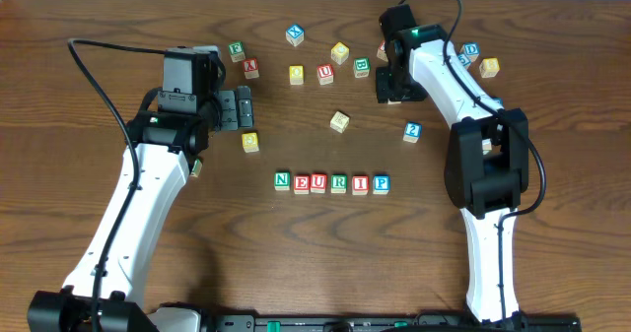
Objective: Spell out NEURIPS
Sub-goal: 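Close the right gripper on the yellow S block, then lift the yellow S block and carry it toward the row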
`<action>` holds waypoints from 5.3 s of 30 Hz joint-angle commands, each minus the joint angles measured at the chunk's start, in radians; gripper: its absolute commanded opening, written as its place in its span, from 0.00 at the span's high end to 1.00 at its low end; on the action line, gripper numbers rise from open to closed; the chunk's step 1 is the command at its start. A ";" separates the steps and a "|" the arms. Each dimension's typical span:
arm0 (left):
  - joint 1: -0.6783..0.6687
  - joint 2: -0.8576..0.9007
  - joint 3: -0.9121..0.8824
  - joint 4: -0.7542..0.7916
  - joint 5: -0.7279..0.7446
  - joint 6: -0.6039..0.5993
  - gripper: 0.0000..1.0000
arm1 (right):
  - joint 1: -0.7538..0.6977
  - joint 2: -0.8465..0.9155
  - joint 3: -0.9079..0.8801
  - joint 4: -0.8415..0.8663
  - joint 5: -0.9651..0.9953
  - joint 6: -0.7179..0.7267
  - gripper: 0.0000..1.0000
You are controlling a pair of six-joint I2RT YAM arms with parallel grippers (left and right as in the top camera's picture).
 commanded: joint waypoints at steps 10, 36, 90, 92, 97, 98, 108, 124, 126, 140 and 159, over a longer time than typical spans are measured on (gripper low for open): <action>0.004 -0.016 0.024 0.000 -0.005 0.010 0.00 | 0.000 -0.013 -0.008 0.011 0.002 0.012 0.54; 0.004 -0.016 0.024 0.000 -0.005 0.010 0.00 | 0.000 -0.013 -0.008 0.011 0.002 0.012 0.67; 0.004 -0.016 0.024 0.000 -0.005 0.010 0.00 | 0.014 -0.137 0.153 -0.143 -0.009 -0.011 0.87; 0.004 -0.016 0.024 0.000 -0.005 0.010 0.00 | 0.014 -0.171 0.153 -0.166 -0.009 -0.011 0.87; 0.004 -0.016 0.024 0.000 -0.005 0.010 0.00 | 0.024 -0.255 0.152 -0.204 0.007 -0.010 0.95; 0.004 -0.016 0.024 0.000 -0.005 0.010 0.00 | 0.029 -0.268 0.152 -0.208 0.023 -0.009 0.96; 0.004 -0.016 0.024 0.000 -0.005 0.010 0.00 | 0.149 -0.320 0.140 -0.256 0.154 0.029 0.98; 0.004 -0.016 0.024 0.000 -0.005 0.010 0.00 | 0.200 -0.416 -0.121 -0.146 0.200 0.066 0.95; 0.004 -0.016 0.024 0.000 -0.005 0.010 0.00 | 0.196 -0.474 -0.210 -0.098 0.196 0.074 0.92; 0.004 -0.016 0.024 0.000 -0.005 0.010 0.00 | 0.190 -0.806 -0.693 0.081 0.116 0.162 0.90; 0.004 -0.016 0.024 0.000 -0.005 0.010 0.01 | 0.190 -0.908 -0.984 0.153 0.069 0.267 0.91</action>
